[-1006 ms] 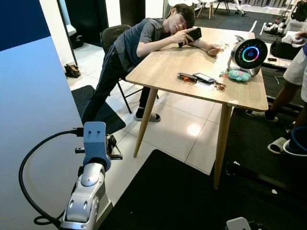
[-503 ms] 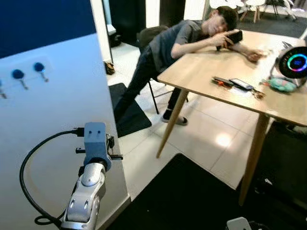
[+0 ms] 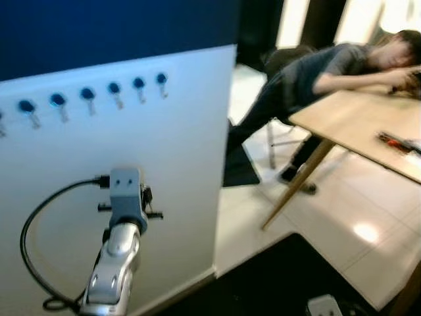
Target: Hang keys on a hook
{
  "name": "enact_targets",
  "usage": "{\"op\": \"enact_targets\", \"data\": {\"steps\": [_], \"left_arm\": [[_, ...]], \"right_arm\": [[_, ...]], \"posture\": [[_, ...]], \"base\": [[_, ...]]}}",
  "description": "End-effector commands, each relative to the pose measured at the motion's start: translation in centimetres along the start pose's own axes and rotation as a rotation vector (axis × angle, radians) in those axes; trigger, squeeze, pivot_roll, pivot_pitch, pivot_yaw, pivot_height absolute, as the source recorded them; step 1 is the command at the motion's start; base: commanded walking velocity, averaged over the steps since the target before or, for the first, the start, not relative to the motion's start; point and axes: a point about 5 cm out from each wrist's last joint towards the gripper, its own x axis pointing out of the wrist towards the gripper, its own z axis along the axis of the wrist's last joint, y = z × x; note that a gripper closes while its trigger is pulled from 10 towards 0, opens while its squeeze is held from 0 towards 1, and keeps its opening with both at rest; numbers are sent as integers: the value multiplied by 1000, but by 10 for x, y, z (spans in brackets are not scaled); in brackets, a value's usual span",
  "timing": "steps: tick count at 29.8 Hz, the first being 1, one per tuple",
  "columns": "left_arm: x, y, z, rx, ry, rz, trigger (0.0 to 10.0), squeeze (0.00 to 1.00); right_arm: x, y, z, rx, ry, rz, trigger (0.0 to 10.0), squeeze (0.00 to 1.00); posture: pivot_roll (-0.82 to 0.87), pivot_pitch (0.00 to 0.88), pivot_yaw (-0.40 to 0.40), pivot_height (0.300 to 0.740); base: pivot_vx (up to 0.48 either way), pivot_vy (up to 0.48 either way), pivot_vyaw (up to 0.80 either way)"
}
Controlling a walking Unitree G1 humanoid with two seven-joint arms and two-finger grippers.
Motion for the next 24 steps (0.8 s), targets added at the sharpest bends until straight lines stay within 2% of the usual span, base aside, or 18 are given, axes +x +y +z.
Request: {"op": "enact_targets", "data": {"steps": [1, 18, 24], "left_arm": [[-1, -1, 0, 15, -3, -7, 10000, 0], [-2, -1, -4, 21, 7, -14, 10000, 0], [-2, -2, -5, 29, 6, -19, 10000, 0]], "right_arm": [[-4, 1, -6, -6, 26, 9, 10000, 0], [-5, 0, -6, -11, 27, 7, 10000, 0], [-3, -1, -6, -13, 26, 0, 10000, 0]], "posture": [[-9, 162, 20, 740], [-11, 160, 19, 740], [-11, 157, 17, 740]], "base": [[0, 0, 800], [0, 0, 792], [0, 0, 180]]}}
